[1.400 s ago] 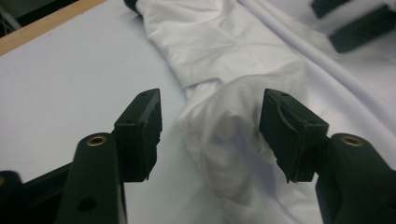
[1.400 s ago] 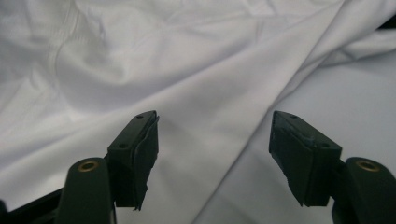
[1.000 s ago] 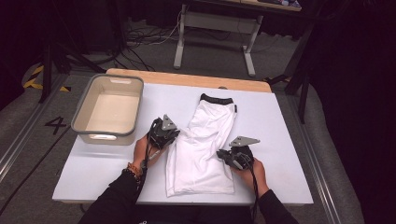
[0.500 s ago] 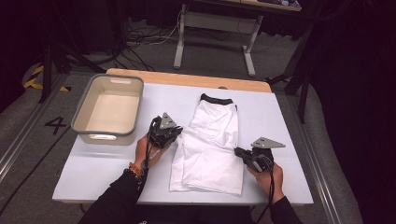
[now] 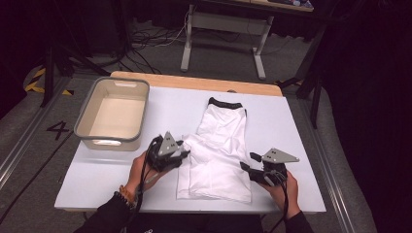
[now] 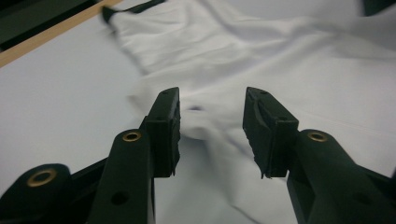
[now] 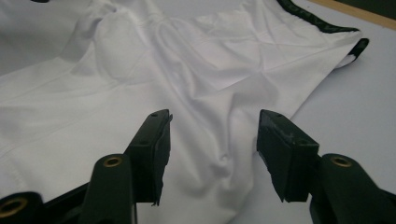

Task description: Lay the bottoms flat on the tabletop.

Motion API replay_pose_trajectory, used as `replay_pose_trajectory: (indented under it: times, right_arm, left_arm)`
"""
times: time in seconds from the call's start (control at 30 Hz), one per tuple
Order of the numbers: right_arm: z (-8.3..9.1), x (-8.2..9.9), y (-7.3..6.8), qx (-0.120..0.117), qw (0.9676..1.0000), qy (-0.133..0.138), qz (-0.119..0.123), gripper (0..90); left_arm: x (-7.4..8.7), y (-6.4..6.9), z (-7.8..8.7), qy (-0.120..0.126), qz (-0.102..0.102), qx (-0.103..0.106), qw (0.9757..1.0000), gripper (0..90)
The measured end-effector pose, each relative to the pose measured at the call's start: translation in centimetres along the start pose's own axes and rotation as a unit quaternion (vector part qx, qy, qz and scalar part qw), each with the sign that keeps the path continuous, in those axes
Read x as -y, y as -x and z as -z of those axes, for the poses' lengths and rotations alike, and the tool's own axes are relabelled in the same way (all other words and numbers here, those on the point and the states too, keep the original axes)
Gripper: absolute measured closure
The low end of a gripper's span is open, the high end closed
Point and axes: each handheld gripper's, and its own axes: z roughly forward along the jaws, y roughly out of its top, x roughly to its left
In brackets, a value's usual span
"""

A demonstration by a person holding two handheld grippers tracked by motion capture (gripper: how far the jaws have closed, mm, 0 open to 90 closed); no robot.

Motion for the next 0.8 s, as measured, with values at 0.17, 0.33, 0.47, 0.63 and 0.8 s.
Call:
replay_pose_trajectory:
  times: [0.17, 0.33, 0.47, 0.63, 0.8]
  right_arm:
    - [0.5, 2.0, -1.5, -0.040, 0.9989, -0.023, -0.007, 49.2]
    - [0.3, 3.2, -2.9, -0.050, 0.9975, -0.046, 0.015, 52.1]
    - [0.4, 3.1, -3.1, -0.065, 0.9965, -0.047, 0.024, 51.2]
    - [0.4, 3.6, -3.1, -0.058, 0.9962, -0.057, 0.029, 47.4]
    - [0.1, 4.0, -2.6, -0.048, 0.9958, -0.073, 0.025, 82.4]
  left_arm:
    - [0.7, 4.5, 0.1, -0.029, -0.032, 0.095, 0.9946, 51.4]
    - [1.5, 6.4, -2.0, -0.081, -0.055, 0.100, 0.9902, 49.6]
    - [2.0, 5.8, -2.9, -0.094, -0.035, 0.098, 0.9902, 62.5]
    - [2.4, 4.7, -3.2, -0.094, -0.006, 0.107, 0.9898, 76.7]
    - [2.2, 4.5, -2.6, -0.069, 0.000, 0.109, 0.9916, 83.5]
